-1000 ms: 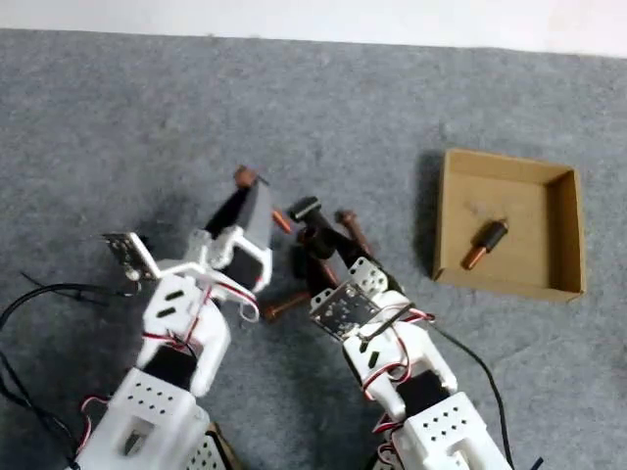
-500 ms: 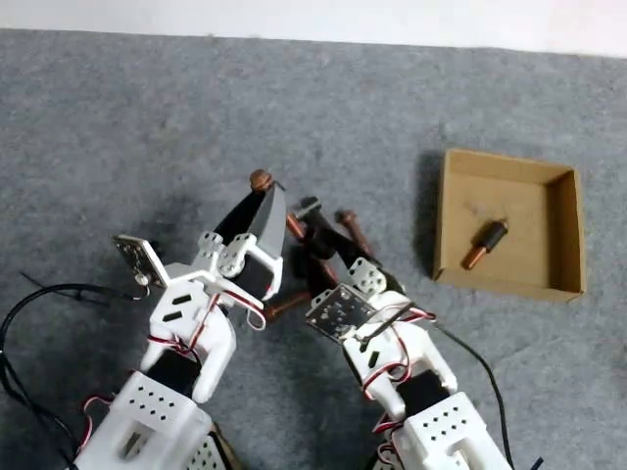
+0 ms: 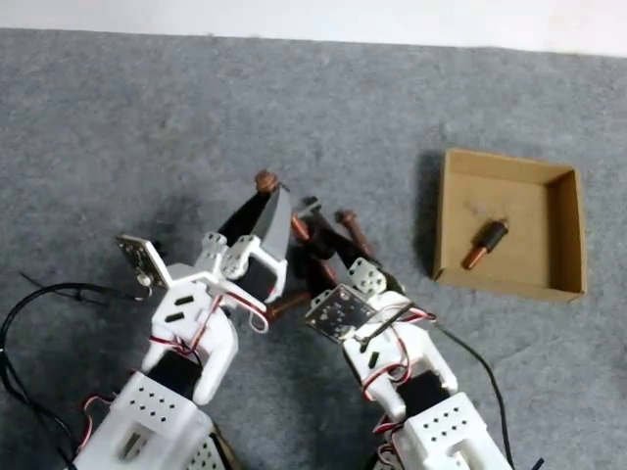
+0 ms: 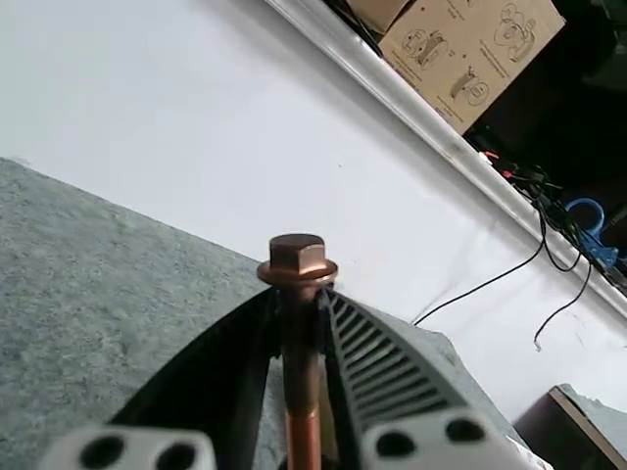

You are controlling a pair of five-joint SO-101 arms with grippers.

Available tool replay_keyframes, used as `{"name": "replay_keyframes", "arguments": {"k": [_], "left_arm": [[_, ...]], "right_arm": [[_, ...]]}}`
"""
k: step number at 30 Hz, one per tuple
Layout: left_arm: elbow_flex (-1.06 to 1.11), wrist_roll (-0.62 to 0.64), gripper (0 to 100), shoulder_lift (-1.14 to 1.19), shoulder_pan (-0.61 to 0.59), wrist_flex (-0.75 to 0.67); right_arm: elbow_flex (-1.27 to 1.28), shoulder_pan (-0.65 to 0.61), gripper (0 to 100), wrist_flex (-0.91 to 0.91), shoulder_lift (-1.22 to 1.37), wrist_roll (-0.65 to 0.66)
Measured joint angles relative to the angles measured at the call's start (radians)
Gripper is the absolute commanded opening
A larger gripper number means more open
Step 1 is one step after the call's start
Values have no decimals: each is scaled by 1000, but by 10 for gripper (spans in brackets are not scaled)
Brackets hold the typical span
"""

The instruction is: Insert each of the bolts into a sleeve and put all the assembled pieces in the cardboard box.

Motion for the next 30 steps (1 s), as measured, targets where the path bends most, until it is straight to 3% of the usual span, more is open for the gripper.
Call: {"name": "replay_keyframes", "arguments": {"k": [30], "left_arm": [[69, -3, 5, -28, 15, 32]], "right_arm": [[0, -9, 5, 23, 2, 14]]}}
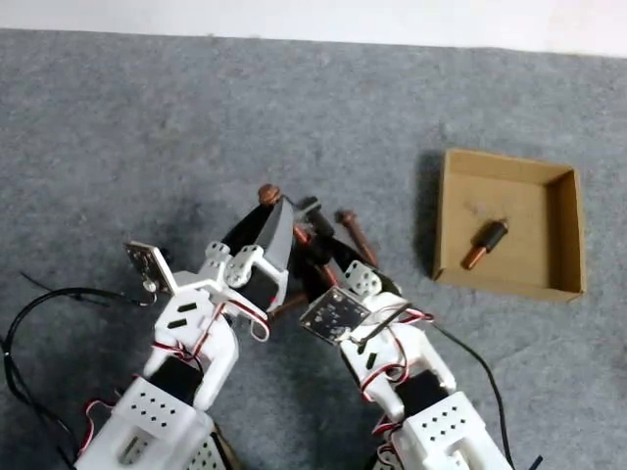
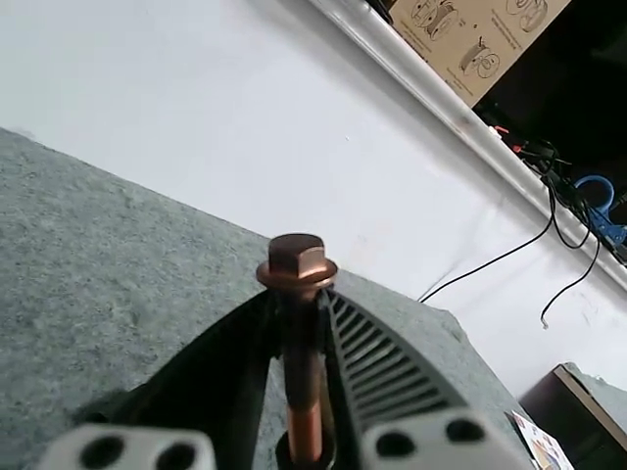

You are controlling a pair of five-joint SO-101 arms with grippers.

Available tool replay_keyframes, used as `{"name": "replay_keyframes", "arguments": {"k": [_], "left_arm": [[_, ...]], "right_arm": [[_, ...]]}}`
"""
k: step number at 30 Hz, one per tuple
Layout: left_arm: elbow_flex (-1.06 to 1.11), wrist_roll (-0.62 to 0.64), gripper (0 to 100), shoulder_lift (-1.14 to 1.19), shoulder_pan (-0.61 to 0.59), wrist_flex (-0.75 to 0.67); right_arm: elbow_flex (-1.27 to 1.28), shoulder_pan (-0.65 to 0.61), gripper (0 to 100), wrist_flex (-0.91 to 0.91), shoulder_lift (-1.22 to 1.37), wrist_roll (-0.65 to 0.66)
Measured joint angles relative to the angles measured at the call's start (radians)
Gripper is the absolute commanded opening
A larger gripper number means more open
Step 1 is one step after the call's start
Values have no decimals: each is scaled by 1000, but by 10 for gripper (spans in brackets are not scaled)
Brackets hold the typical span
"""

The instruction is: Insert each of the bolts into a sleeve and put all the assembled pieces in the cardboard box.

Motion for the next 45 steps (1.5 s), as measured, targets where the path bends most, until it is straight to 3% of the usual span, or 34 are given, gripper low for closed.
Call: {"name": "replay_keyframes", "arguments": {"k": [8, 18, 26, 34, 38, 45], "left_arm": [[3, -3, 5, 0, 15, 83], [5, -130, 8, 3, 60, 115], [5, -133, 166, 8, 32, 117], [5, -138, 171, 8, 14, 117], [5, -124, 170, 8, -58, 117], [-5, 115, 168, 8, -296, 117]], "right_arm": [[0, 26, 5, 0, 0, -68], [0, 26, 5, 0, 0, -69], [0, 28, 5, 0, 0, -69], [0, 35, 5, 0, 0, -71], [0, 41, 5, 0, -2, -71], [0, 44, 5, 0, -2, -71]]}}
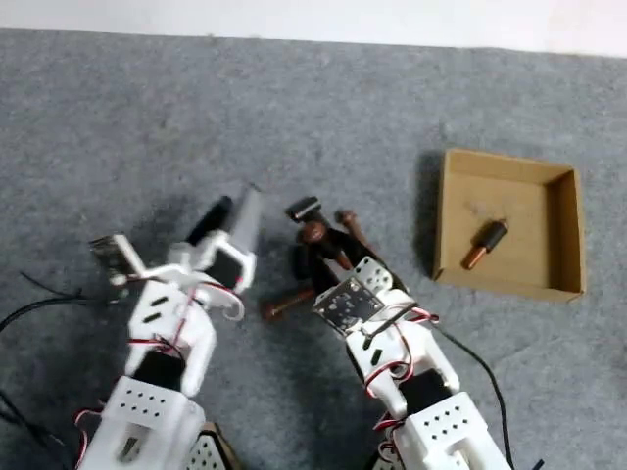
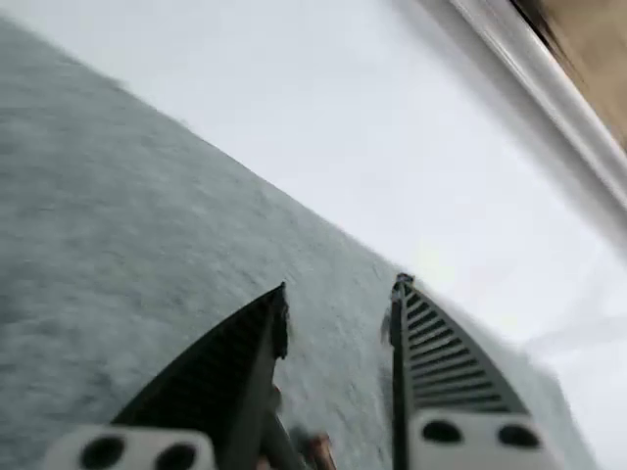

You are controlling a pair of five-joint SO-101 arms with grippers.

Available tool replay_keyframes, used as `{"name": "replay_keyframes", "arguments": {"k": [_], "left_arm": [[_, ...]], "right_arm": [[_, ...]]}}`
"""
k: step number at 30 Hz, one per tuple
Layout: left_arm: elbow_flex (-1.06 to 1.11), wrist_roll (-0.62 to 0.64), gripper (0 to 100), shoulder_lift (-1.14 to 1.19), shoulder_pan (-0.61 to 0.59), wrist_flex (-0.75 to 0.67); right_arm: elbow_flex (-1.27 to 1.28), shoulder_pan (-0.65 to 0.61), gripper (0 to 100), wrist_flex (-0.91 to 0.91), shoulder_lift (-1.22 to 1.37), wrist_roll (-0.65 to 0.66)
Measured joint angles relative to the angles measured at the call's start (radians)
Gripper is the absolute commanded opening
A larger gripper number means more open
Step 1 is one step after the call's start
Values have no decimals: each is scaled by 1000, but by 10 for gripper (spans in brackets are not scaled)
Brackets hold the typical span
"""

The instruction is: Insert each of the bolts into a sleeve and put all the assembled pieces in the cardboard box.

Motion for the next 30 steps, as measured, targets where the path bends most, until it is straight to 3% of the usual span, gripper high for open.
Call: {"name": "replay_keyframes", "arguments": {"k": [6, 10, 19, 24, 30], "left_arm": [[-3, 25, 149, 0, -28, 0], [-3, 21, 7, 0, -28, 0], [-3, -57, 7, 0, -28, 0], [-3, -57, 7, 0, -28, 0], [-3, -60, 7, 0, -28, 0]], "right_arm": [[0, 100, 5, -8, 0, -52], [0, 176, 5, -58, 0, -137], [-2, 407, 5, -72, 34, -313], [-69, 516, 5, -72, 258, -393], [-324, 674, 6, -117, 680, -565]]}}
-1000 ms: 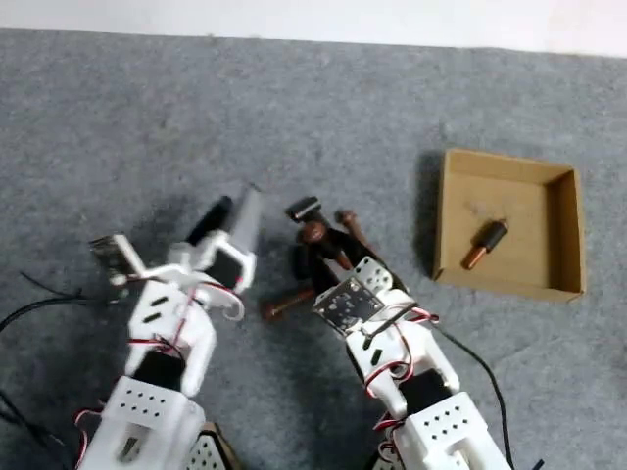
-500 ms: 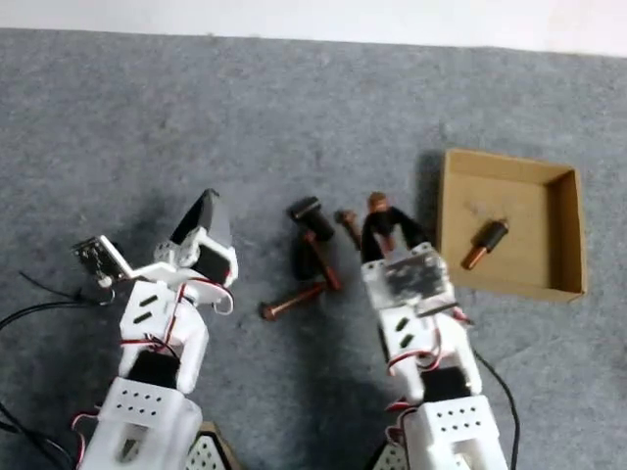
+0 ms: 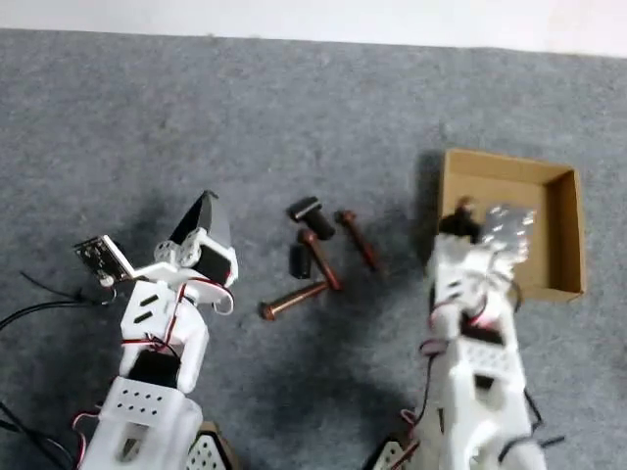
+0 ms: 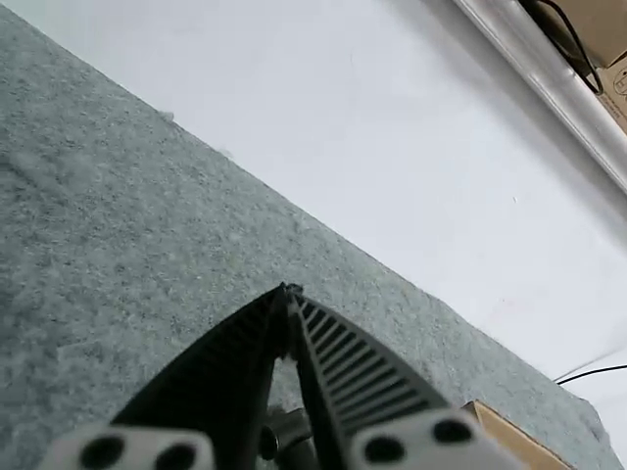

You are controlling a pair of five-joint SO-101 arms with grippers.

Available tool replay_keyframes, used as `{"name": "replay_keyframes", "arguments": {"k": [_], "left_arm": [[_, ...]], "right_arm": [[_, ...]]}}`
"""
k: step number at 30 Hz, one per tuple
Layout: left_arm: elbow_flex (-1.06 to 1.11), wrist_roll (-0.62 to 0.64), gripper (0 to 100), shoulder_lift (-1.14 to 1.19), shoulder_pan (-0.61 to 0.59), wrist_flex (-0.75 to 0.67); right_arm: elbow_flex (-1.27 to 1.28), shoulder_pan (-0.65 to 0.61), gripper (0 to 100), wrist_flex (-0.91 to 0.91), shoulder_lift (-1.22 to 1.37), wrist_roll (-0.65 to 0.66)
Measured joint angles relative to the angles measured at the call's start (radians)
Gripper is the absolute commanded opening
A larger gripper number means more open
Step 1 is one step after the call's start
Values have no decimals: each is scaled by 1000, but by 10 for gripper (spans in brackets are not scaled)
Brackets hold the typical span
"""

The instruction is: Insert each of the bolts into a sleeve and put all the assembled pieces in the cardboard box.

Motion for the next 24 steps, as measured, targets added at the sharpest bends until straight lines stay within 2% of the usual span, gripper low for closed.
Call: {"name": "replay_keyframes", "arguments": {"k": [5, 11, 18, 24], "left_arm": [[0, 0, 7, 0, 0, 0], [0, 0, 7, 0, 0, 0], [0, 0, 7, 0, 0, 0], [0, 0, 7, 0, 0, 0]], "right_arm": [[-124, 104, 9, -129, 222, -129], [-144, 81, 17, -109, 307, -77], [-144, 41, 128, -72, 307, -52], [-157, 38, 128, -72, 307, -52]]}}
